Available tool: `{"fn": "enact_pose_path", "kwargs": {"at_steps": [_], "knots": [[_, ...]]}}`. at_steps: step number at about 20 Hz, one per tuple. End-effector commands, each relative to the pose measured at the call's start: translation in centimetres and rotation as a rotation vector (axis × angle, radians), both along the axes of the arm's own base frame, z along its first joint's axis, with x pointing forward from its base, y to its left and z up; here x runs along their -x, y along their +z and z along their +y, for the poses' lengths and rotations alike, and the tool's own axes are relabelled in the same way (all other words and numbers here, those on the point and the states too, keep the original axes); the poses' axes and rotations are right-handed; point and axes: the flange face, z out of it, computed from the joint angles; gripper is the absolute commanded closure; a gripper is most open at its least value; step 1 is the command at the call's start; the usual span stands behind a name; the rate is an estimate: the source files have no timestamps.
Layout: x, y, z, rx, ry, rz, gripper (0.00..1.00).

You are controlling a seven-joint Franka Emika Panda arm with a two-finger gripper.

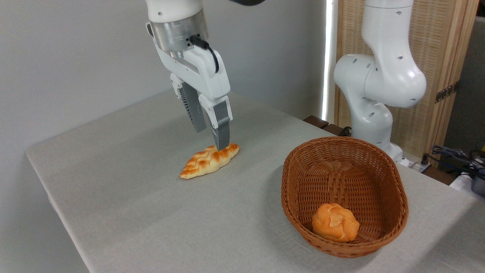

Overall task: Put bread into the basket
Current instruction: 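Lower the open gripper down onto the braided bread roll, then close the gripper on the middle of the braided roll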

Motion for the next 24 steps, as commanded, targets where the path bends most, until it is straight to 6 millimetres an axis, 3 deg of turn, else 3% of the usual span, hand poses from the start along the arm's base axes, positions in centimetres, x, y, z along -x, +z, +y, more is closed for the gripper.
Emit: {"fn": "enact_pose_path", "kwargs": {"at_steps": [1,9,15,17,24], "knots": [[1.8,-2.2,-2.8,0.02,-0.039,0.057,0.0],[3.3,-8.4,-7.3,0.059,-0.036,0.129,0.0],[3.8,-13.2,-10.7,0.111,0.026,0.079,0.0],[3.9,-14.0,-11.7,0.117,0.035,0.082,0.0],[4.0,-15.4,-12.4,0.117,0.031,0.077,0.0]]}}
